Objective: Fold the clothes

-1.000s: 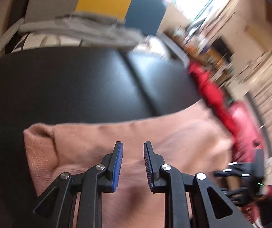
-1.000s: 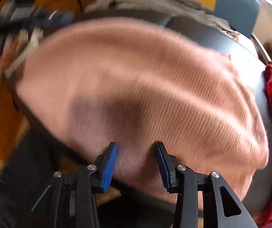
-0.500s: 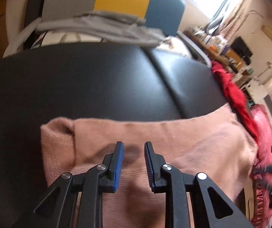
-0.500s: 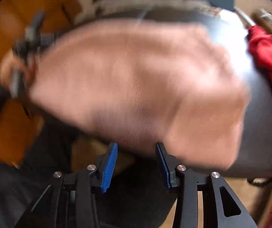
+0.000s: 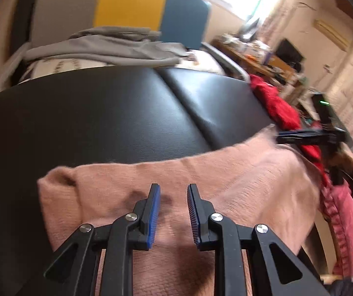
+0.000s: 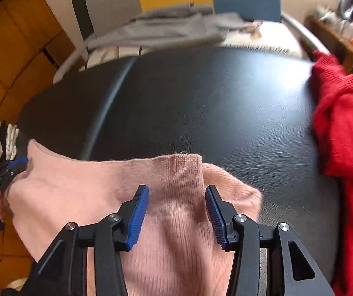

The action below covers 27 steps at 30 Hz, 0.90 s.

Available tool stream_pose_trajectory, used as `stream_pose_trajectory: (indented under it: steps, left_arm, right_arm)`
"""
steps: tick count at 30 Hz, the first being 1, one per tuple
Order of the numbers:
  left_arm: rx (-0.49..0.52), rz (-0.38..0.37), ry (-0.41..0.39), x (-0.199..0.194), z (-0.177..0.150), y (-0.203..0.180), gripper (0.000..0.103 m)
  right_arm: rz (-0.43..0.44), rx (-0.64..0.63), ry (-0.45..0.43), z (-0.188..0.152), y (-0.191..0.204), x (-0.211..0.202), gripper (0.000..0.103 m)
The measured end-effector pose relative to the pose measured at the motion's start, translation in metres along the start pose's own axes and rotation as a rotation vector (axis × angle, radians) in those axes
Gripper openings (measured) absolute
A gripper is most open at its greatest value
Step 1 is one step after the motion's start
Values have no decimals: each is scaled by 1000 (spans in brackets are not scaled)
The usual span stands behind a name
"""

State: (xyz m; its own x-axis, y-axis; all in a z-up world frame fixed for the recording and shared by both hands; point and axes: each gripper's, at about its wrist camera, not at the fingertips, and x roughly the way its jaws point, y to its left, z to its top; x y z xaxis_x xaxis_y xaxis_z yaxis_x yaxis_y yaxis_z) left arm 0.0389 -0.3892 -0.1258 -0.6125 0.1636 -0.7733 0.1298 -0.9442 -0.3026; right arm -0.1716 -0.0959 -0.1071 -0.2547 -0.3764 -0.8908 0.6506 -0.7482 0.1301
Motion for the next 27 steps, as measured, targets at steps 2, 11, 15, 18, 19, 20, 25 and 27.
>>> stream_pose_trajectory:
  steps: [2,11,15,18,19,20,25,27]
  left_arm:
    - [56,-40,23,4,-1,-5,22]
    - [124,251,27,30,3,-10,24]
    - [29,260,-20,30,-1,-6,23]
    - [-40,171,-28,18,7,4,23]
    - [-37,155,-27,12,11,10,23]
    - [-33,139,-26,7,16,16,23]
    - [-19,-113,145,9,29,45,31]
    - [70,-66,176,13,36,39,32]
  right_arm:
    - [8,-11,45,8,-2,18,44]
    - [-280,-157,-44,41,16,22,4]
    - [-333,-161,2,35,13,55,4]
    - [-328,-146,-32,29,11,55,6]
    - [-312,-136,-43,30,11,50,6]
    - [-295,-126,-55,32,11,44,11]
    - [-218,-114,-157,35,22,5,62]
    - [-169,-121,-197,34,31,-13,62]
